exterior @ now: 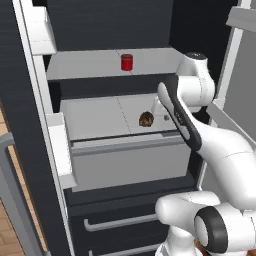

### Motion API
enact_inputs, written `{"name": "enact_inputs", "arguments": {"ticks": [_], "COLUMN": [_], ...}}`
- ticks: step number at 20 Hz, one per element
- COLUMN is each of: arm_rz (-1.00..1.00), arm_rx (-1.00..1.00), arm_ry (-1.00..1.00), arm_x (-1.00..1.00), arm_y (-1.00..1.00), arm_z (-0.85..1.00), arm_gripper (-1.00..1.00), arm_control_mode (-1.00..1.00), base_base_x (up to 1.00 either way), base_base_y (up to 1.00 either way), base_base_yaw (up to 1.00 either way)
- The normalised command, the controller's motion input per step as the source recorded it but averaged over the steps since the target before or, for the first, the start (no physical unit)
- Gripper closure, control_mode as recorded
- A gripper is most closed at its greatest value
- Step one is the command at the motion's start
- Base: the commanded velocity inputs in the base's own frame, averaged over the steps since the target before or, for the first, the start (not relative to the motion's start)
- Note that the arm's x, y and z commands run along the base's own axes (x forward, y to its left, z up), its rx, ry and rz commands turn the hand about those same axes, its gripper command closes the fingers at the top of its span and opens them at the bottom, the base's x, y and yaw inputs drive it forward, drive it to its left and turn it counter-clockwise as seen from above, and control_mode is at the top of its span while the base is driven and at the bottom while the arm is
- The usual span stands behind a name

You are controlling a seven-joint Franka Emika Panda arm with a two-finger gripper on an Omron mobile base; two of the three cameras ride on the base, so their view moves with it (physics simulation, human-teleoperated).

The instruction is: Place the ketchup and condiment bottle from the counter to the top shelf of the fridge. If the existing items in the fridge are on the top shelf, move them to other shelves.

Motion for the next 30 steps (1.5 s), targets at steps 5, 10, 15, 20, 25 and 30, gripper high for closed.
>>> {"name": "enact_inputs", "arguments": {"ticks": [5, 10, 15, 20, 25, 30], "arm_rz": [0.00, 0.00, 0.00, -0.05, -0.03, 0.00], "arm_rx": [0.00, 0.00, 0.06, 0.06, 0.01, 0.00], "arm_ry": [-0.17, -0.65, -0.71, -0.38, -0.04, 0.05], "arm_x": [-0.32, -0.57, -0.30, 0.15, 0.49, 0.59], "arm_y": [0.11, 0.34, 0.28, 0.39, 0.23, 0.00], "arm_z": [0.11, 0.78, 0.97, 0.78, 0.16, -0.05], "arm_gripper": [-1.00, -1.00, -1.00, -1.00, -1.00, -1.00], "arm_control_mode": [-1.00, -1.00, -1.00, -1.00, -1.00, -1.00], "base_base_x": [0.00, 0.00, 0.00, 0.00, 0.00, 0.00], "base_base_y": [0.00, 0.00, 0.00, 0.00, 0.00, 0.00], "base_base_yaw": [0.00, 0.00, 0.00, 0.00, 0.00, 0.00]}}
